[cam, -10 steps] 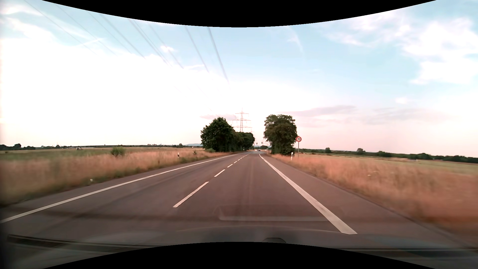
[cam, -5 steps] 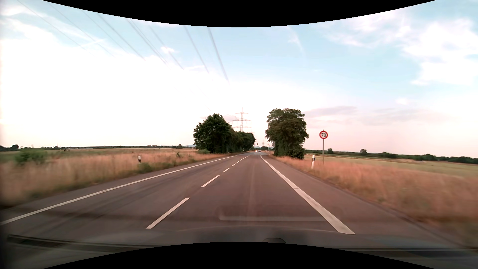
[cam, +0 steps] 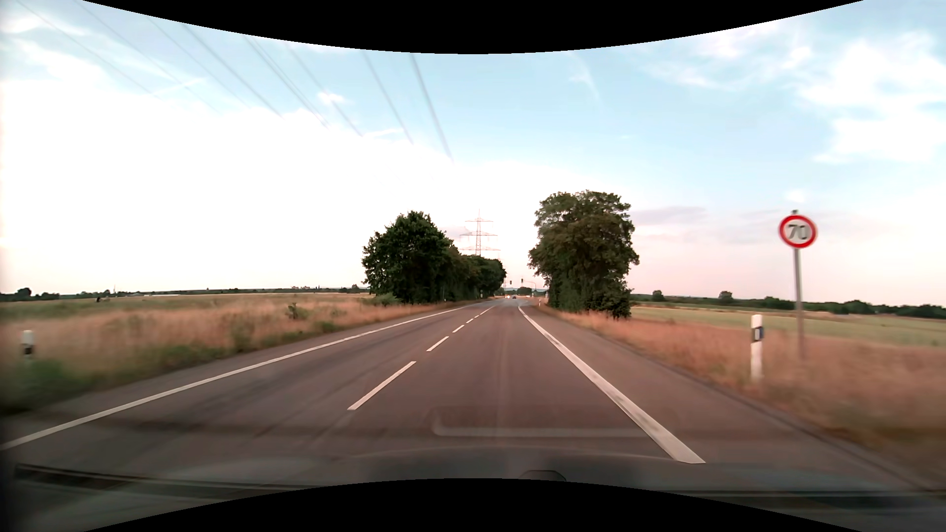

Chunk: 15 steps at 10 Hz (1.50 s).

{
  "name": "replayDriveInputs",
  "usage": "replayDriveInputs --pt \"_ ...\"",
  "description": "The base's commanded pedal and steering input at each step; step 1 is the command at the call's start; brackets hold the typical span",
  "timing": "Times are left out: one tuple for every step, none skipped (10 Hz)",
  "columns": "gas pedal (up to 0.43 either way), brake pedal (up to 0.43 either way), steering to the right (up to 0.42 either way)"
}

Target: Follow the waypoints while adhering to traffic rules and regulations

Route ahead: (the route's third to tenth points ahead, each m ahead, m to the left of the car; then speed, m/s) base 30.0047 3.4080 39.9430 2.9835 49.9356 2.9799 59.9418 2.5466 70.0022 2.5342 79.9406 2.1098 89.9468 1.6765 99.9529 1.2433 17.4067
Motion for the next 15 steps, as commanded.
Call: replayDriveInputs --pt "0.008 0.0 -0.003" --pt "0.0 0.0 -0.002" --pt "0.0 0.0 -0.002" --pt "0.0 0.0 -0.001" --pt "0.0 0.0 0.0" --pt "0.0 0.0 0.0" --pt "0.0 0.0 0.0" --pt "0.0 0.0 0.0" --pt "0.0 0.0 0.003" --pt "0.0 0.0 0.003" --pt "0.0 0.0 0.003" --pt "0.0 0.0 0.003" --pt "0.0 0.0 0.003" --pt "0.0 0.0 0.003" --pt "0.0 0.0 0.003"
